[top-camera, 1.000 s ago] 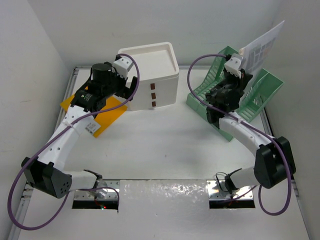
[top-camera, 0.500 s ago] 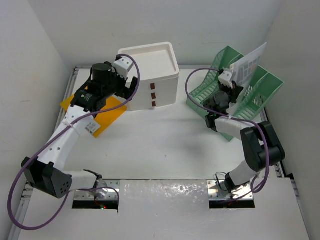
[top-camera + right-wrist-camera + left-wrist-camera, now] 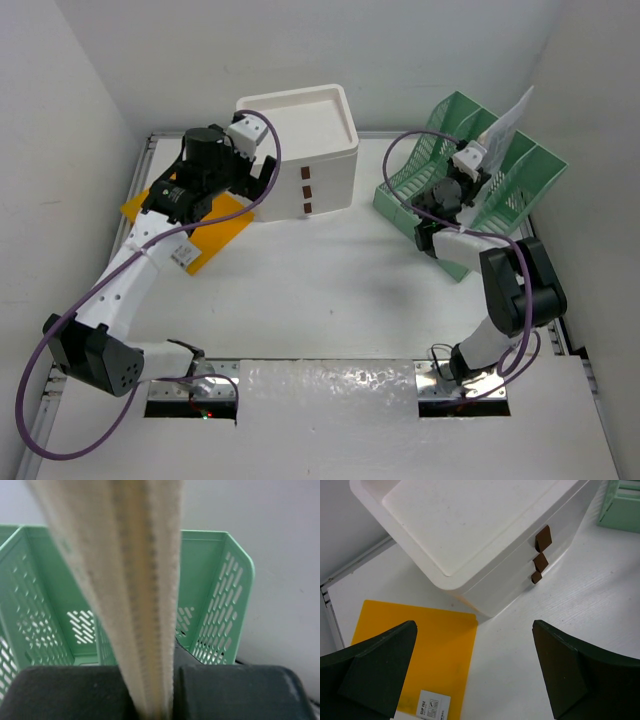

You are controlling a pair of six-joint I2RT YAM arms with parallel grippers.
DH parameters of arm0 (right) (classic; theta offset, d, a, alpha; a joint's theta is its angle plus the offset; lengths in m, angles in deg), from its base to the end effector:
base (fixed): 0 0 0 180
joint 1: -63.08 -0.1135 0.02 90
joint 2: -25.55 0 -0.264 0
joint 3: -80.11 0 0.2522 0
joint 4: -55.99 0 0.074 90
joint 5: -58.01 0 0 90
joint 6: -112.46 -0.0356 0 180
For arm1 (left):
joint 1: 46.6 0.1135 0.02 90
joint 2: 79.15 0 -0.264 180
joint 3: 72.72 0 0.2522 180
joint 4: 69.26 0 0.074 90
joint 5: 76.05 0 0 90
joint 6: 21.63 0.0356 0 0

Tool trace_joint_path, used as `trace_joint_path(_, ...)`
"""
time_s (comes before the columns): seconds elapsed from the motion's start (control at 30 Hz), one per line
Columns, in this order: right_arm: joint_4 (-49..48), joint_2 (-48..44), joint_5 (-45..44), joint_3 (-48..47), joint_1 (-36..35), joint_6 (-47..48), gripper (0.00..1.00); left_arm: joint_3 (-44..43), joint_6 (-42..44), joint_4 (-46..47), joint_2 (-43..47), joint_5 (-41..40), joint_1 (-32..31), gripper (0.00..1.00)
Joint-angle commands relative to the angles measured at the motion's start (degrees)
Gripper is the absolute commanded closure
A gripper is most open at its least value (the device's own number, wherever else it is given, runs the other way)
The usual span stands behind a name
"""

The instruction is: Organize the desk

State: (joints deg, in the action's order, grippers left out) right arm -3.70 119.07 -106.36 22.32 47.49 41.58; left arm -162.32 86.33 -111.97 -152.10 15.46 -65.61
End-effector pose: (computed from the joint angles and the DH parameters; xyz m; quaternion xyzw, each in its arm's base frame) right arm 0.3149 0.0523 0.2637 0.3542 0.5655 -0.3498 0.6575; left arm 0.2669 -0.0930 0.3900 0.2756 0.8023 -0.0160 0.5293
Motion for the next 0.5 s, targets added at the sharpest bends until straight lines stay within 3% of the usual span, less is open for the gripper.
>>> trace_joint_path(0.0,-23.05,-0.26,-5.52,-4.04,1.0,-5.31,1.0,0.16,0.59,1.35,0.0,-0.55,0.81,0.0)
trace_joint_path(0.33,-23.14,0.0,-6.32,-6.16,1.18,-4.97,1.0,-0.28,0.68,1.61,-0.62,0.06,1.25,0.0)
trace_joint_path(0.47,-23.14,1.67,-6.14,-1.78,1.53,-6.62,1.0,-0.28,0.68,1.26,-0.44,0.15,1.43,0.01)
